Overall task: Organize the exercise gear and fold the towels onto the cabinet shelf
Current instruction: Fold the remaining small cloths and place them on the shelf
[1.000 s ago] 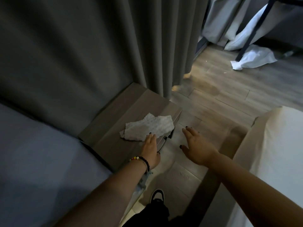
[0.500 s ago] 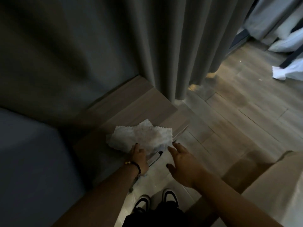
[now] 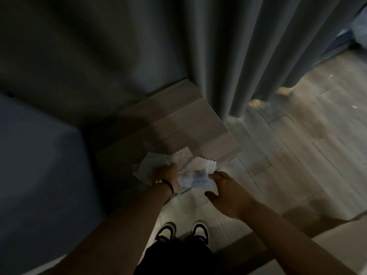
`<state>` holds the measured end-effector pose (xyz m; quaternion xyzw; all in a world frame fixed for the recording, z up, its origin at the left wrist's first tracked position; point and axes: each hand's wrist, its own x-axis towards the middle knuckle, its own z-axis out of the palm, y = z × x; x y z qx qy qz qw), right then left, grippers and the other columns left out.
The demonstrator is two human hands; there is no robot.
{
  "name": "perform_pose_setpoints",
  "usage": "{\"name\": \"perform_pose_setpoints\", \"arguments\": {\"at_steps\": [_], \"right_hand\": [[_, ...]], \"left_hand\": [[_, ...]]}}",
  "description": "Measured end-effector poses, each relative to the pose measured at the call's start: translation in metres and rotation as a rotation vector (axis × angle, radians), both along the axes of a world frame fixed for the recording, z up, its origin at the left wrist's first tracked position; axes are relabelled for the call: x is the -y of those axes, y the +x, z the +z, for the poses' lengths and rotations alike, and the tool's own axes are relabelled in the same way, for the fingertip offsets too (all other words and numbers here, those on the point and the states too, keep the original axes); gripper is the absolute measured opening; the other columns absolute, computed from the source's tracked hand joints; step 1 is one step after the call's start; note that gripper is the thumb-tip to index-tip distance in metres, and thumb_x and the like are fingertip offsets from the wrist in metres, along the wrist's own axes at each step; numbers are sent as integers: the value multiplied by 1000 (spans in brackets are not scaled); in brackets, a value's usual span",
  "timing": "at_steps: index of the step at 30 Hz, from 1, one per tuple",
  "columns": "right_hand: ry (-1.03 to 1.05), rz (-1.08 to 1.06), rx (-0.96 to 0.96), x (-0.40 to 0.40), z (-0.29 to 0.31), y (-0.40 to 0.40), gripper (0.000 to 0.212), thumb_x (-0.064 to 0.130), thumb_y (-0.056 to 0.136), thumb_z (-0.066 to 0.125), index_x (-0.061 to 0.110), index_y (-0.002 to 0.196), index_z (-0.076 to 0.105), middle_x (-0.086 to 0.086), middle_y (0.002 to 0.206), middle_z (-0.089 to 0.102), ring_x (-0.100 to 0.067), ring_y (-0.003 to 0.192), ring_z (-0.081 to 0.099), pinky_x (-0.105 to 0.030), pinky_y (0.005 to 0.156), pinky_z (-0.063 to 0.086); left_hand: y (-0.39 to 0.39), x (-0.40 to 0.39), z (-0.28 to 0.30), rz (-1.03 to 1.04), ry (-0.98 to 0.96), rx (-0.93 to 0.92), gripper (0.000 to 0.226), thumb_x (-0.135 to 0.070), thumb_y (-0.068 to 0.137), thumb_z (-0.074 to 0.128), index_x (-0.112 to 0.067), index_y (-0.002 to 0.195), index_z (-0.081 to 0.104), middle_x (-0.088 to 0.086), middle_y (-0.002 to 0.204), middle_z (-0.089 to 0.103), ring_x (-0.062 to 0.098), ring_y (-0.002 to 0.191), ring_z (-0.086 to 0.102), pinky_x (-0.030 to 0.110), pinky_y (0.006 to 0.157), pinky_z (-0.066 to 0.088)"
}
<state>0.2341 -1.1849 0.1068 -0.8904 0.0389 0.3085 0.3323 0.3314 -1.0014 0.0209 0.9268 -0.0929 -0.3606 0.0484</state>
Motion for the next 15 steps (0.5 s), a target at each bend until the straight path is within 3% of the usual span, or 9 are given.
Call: {"name": "perform_pose_setpoints", "arguments": {"at_steps": [3,5,7,10,13,15], "right_hand": [[48,-103,-67,6,0,-14,54,33,96,54,21,145,37,0,149,35,-15,131,42,-10,94,22],[54,-126,-109,11,3,-21,57,37,96,53,19,147,34,-1,152,31,-16,130,44,-13,95,27],[76,-160,-107,15,9,-24,59,37,95,54,19,148,32,-2,152,32,-17,129,45,-16,96,30],[184,-242,3,18,32,-19,58,30,94,58,20,145,34,3,146,39,-14,131,42,-14,101,31],[321,-337,186,21,69,-6,45,17,92,61,47,119,42,28,118,50,8,106,52,4,83,34],[410,-400,203,20,97,5,45,18,92,61,54,107,40,35,104,48,15,93,52,0,73,41]], "left_hand": [[-7,4,20,221,-159,-37,32,-21,91,57,-9,120,57,12,127,58,30,118,55,41,100,46],[-17,2,42,379,-290,-26,13,-10,88,58,-13,100,54,11,107,61,29,105,58,36,89,49],[-29,0,68,457,-379,-23,12,-12,90,58,-20,93,50,1,89,57,22,91,56,31,77,44],[-48,-2,115,592,-583,30,16,-10,90,60,-24,89,52,1,85,61,14,78,59,26,67,46],[-65,-3,161,665,-777,107,17,1,85,64,-14,84,55,-1,80,60,-3,66,59,12,57,47],[-74,-4,184,708,-906,144,18,5,83,65,-9,80,54,-4,92,61,-9,70,60,10,57,47]]}}
